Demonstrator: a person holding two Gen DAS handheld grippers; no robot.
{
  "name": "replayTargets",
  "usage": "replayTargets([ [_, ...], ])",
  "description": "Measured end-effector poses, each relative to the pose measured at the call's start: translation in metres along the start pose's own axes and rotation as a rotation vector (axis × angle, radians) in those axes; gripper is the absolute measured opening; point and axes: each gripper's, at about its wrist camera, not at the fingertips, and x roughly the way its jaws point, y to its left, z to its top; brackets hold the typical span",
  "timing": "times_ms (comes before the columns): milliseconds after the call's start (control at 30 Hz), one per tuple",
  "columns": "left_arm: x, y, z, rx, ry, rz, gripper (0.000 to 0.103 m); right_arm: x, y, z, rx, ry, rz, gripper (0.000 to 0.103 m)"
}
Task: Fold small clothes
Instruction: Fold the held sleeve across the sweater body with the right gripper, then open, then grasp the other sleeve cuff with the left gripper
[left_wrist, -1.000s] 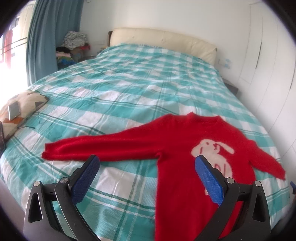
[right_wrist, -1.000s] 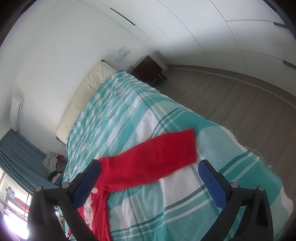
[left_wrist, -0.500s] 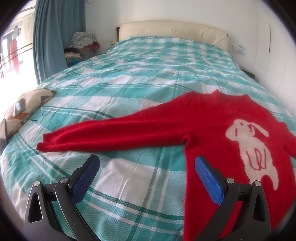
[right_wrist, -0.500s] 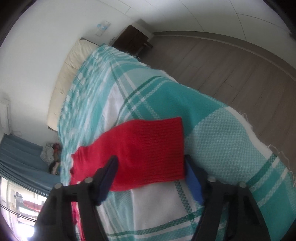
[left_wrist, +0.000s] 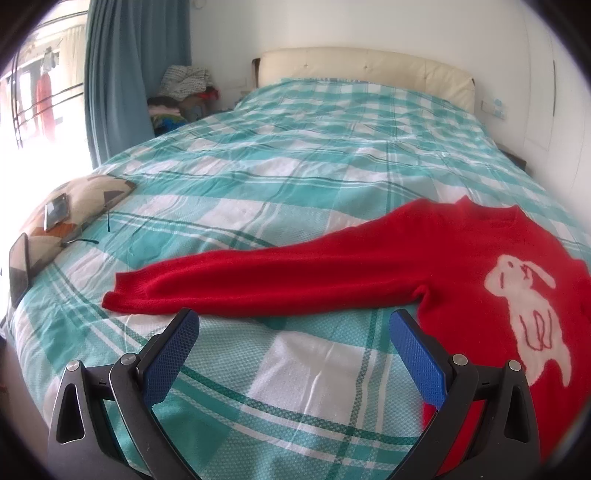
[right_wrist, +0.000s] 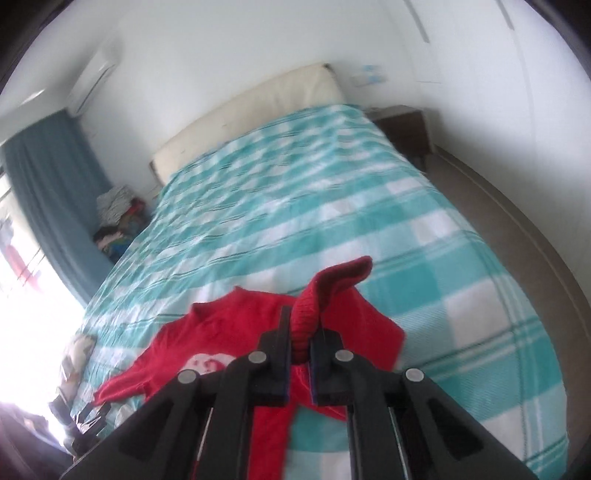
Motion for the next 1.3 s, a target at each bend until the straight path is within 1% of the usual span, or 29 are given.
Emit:
replayTargets([
  [100,0.005,0.009,-0.001,-0.019,0.023,0.023,0.103,0.044,0.073,-0.001,-0.111,0.064,0.092,0.007],
  [200,0.009,0.013,-0.003,-0.017,0.037,0.036,0.103,0.088,0.123,-0.020,-0.177,0.139,0.175,0.007],
  [300,0.012,0.015,-0.005,-0.012,0.047,0.037,0.103,0.129,0.149,-0.047,-0.208,0.205,0.210,0.008],
  [367,0.014,0.015,-0.004,-0.016,0.053,0.035,0.103,0.152,0.155,-0.065,-0.188,0.261,0.245,0.012],
  [400,0.015,0.016,-0.004,-0.018,0.057,0.032,0.103,0.164,0.155,-0.073,-0.164,0.287,0.269,0.017],
  [433,0.016,0.016,-0.004,-0.021,0.059,0.030,0.103,0.173,0.155,-0.079,-0.139,0.305,0.286,0.031],
  [467,0.016,0.016,-0.004,-0.022,0.059,0.030,0.103,0.179,0.153,-0.086,-0.115,0.314,0.296,0.037],
  [500,0.017,0.015,-0.004,-0.021,0.059,0.032,0.103,0.182,0.150,-0.091,-0.093,0.319,0.305,0.046],
  [567,0.017,0.016,-0.004,-0.016,0.058,0.035,0.103,0.187,0.148,-0.101,-0.065,0.334,0.316,0.048],
  [667,0.019,0.014,-0.003,-0.005,0.060,0.044,0.103,0.185,0.140,-0.108,-0.070,0.346,0.291,0.048],
  [867,0.020,0.010,-0.003,0.004,0.060,0.054,0.103,0.169,0.114,-0.118,-0.097,0.333,0.216,0.049],
  [933,0.020,0.010,-0.003,0.004,0.060,0.053,0.103,0.163,0.106,-0.125,-0.114,0.333,0.186,0.049],
  [1033,0.021,0.008,-0.005,0.013,0.067,0.055,0.103,0.150,0.094,-0.138,-0.126,0.332,0.165,0.049],
  [1200,0.027,0.009,-0.010,-0.003,0.114,0.046,0.103,0.107,0.065,-0.168,-0.148,0.278,0.099,0.049],
  [1267,0.030,0.014,-0.013,-0.025,0.147,0.018,0.103,0.085,0.048,-0.181,-0.153,0.245,0.057,0.049],
  [1300,0.031,0.017,-0.014,-0.036,0.171,-0.009,0.103,0.073,0.039,-0.188,-0.155,0.223,0.031,0.050],
])
